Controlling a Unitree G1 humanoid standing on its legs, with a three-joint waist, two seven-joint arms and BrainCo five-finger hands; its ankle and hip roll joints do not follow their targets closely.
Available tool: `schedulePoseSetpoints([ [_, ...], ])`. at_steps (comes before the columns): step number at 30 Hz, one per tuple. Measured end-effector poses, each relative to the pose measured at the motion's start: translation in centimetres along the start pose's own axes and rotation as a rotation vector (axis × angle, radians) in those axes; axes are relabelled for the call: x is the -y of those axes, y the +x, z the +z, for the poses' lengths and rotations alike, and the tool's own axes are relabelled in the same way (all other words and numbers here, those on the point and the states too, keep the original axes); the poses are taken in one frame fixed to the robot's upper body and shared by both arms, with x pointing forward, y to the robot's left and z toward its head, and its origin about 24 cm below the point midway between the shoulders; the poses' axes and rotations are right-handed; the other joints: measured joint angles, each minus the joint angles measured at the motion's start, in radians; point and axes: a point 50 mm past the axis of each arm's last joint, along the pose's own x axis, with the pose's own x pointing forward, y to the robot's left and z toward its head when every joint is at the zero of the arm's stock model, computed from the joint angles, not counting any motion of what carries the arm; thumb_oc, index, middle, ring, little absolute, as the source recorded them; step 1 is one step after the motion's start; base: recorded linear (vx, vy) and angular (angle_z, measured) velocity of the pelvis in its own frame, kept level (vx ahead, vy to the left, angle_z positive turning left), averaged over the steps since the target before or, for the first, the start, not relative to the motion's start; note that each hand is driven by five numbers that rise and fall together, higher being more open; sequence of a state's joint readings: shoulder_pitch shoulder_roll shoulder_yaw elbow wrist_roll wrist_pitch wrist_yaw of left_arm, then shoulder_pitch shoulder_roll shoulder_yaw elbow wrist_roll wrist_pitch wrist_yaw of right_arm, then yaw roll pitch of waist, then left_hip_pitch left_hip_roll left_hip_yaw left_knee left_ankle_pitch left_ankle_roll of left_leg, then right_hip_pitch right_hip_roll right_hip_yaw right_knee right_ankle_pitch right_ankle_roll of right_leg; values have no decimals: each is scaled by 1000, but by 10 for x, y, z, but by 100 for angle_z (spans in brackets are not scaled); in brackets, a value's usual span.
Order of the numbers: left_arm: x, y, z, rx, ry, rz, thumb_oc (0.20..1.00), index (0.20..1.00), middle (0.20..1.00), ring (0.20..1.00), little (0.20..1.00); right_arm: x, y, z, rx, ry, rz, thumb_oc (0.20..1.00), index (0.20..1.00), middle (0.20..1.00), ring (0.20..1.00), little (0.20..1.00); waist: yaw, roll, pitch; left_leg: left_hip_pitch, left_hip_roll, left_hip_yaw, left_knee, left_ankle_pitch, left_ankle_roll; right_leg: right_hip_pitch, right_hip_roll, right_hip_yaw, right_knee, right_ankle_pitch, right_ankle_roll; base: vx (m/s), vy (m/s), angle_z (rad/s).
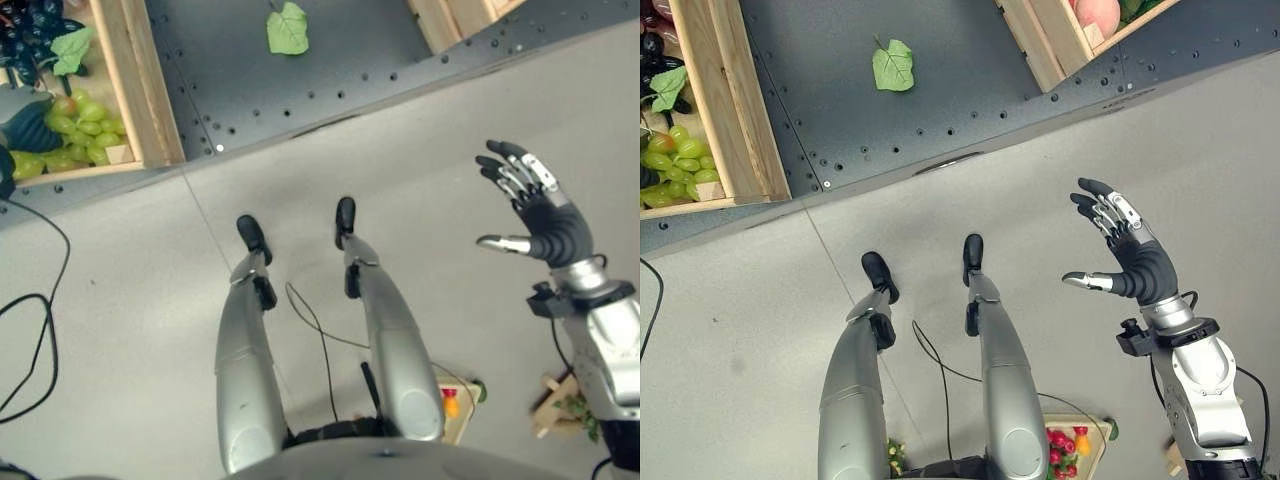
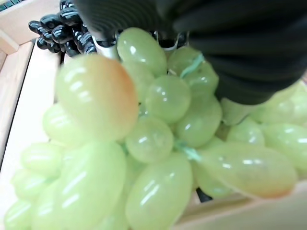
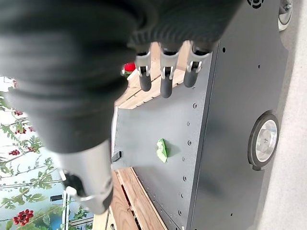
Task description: Pick up the fruits from the basket on one side to the basket on the other side
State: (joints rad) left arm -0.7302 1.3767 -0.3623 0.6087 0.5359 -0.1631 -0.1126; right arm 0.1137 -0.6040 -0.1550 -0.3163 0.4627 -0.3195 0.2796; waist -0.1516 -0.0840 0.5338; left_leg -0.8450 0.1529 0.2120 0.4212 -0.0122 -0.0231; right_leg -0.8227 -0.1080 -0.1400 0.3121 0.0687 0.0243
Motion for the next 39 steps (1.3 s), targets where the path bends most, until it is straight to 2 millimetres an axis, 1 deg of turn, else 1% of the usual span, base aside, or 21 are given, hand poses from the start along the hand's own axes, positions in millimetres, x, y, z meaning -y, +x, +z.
schedulePoseSetpoints([
  [4,0,0,2,5,-6,10,200,200,200,200,200,0,0,0,0,0,2,1000,1000,1000,1000,1000,2,0,0,0,0,-3,5,0,0,0,-1,0,5,0,0,0,0,0],
  [7,3,-1,1,-1,-80,50,200,200,200,200,200,0,0,0,-1,2,0,1000,1000,1000,1000,1000,4,0,0,1,-1,-5,6,0,0,2,-1,0,7,0,-1,0,0,0],
  [8,7,-2,2,-4,-194,91,200,200,200,200,200,-1,0,-2,-4,6,-5,1000,1000,1000,1000,1000,8,0,0,5,-2,-6,6,0,0,4,-2,0,9,-2,-2,0,0,0],
  [10,10,-3,1,-16,-337,149,200,200,200,200,200,-1,0,-3,-11,10,-9,1000,1000,1000,1000,1000,14,0,0,15,-2,-10,5,0,0,17,-2,-3,10,-4,-3,0,0,0],
  [12,12,-4,2,-8,-420,184,200,200,200,200,200,-1,-1,-4,-13,10,-12,1000,1000,1000,1000,1000,23,1,0,24,-3,-11,3,0,0,23,-3,-3,11,-6,-3,0,0,0],
  [14,9,-9,11,42,-586,261,200,200,200,200,200,0,-1,-6,-23,12,-20,1000,1000,1000,1000,1000,40,1,0,39,-4,-11,1,0,0,37,-4,-3,14,-8,-4,1,10,2],
  [16,16,-14,14,63,-725,288,200,200,200,200,200,0,-1,-7,-26,7,-28,1000,1000,1000,1000,1000,47,1,0,62,-10,-14,-10,1,0,56,-9,-6,14,-12,-2,3,20,7],
  [17,18,-15,15,69,-749,290,200,200,200,200,200,0,-1,-7,-27,7,-31,1000,1000,1000,1000,1000,46,1,0,68,-11,-14,-13,1,1,61,-10,-6,14,-13,-1,5,18,5],
  [20,28,-20,17,87,-902,305,200,200,200,200,200,0,-1,-8,-31,0,-31,1000,1000,1000,1000,1000,54,2,1,100,-19,-10,-29,2,1,86,-16,-5,13,-17,2,9,13,2],
  [21,36,-23,20,97,-990,308,200,200,200,200,200,0,0,-12,-43,4,-32,1000,1000,1000,1000,1000,56,2,1,119,-20,-9,-34,1,1,103,-18,-5,13,-22,4,26,6,4],
  [22,37,-25,20,102,-1025,314,200,200,200,200,200,-1,0,-12,-45,7,-31,1000,1000,1000,1000,1000,57,2,1,126,-21,-10,-37,1,1,110,-18,-6,12,-24,4,33,8,4],
  [23,44,-28,23,108,-1117,317,200,200,200,200,200,-2,2,-15,-51,11,-31,1000,1000,1000,1000,1000,63,3,1,142,-23,-8,-43,2,1,123,-20,-6,10,-25,5,32,5,2],
  [25,52,-32,26,120,-1215,317,200,200,200,200,200,-4,4,-18,-57,14,-26,1000,1000,1000,1000,1000,66,4,2,162,-24,-7,-47,2,1,144,-21,-7,8,-29,6,17,6,2],
  [26,61,-34,33,134,-1317,309,200,200,200,200,200,-6,4,-24,-81,18,-21,1000,1000,1000,1000,1000,72,4,2,195,-29,-6,-60,2,1,172,-24,-7,6,-36,8,39,14,5],
  [27,64,-36,36,141,-1354,299,200,200,200,200,200,-8,4,-26,-88,19,-18,1000,1000,1000,1000,1000,76,5,2,211,-32,-7,-65,2,1,186,-26,-8,5,-38,9,59,21,5],
  [31,72,-43,51,205,-1545,295,200,200,200,200,200,-6,5,-39,-140,15,-36,1000,1000,1000,1000,1000,93,7,3,316,-51,-6,-106,2,1,278,-40,-8,-5,-52,20,60,19,7],
  [34,72,-46,57,245,-1594,290,200,200,200,200,200,-6,5,-43,-154,17,-41,1000,1000,1000,1000,1000,98,10,3,371,-59,-3,-137,4,3,328,-46,-10,-20,-54,23,67,8,4],
  [35,72,-50,63,273,-1625,284,200,200,200,200,200,-5,4,-44,-162,14,-47,1000,1000,1000,1000,1000,105,12,2,405,-63,-1,-153,7,1,356,-47,-10,-30,-54,25,90,7,0],
  [36,72,-50,63,273,-1625,284,200,200,200,200,200,-5,4,-44,-162,14,-47,1000,1000,1000,1000,1000,105,12,2,405,-63,-1,-153,7,1,356,-47,-10,-30,-54,25,121,17,0],
  [37,71,-52,74,317,-1701,289,200,200,200,200,200,-4,3,-48,-183,4,-46,1000,1000,1000,1000,1000,114,17,2,459,-72,-1,-187,11,-2,402,-50,-11,-43,-57,28,55,9,5],
  [39,72,-56,83,353,-1750,289,200,200,200,200,200,-3,3,-49,-191,-4,-47,1000,1000,1000,1000,1000,114,26,-2,500,-77,-1,-209,15,1,440,-53,-13,-54,-62,33,74,5,6],
])
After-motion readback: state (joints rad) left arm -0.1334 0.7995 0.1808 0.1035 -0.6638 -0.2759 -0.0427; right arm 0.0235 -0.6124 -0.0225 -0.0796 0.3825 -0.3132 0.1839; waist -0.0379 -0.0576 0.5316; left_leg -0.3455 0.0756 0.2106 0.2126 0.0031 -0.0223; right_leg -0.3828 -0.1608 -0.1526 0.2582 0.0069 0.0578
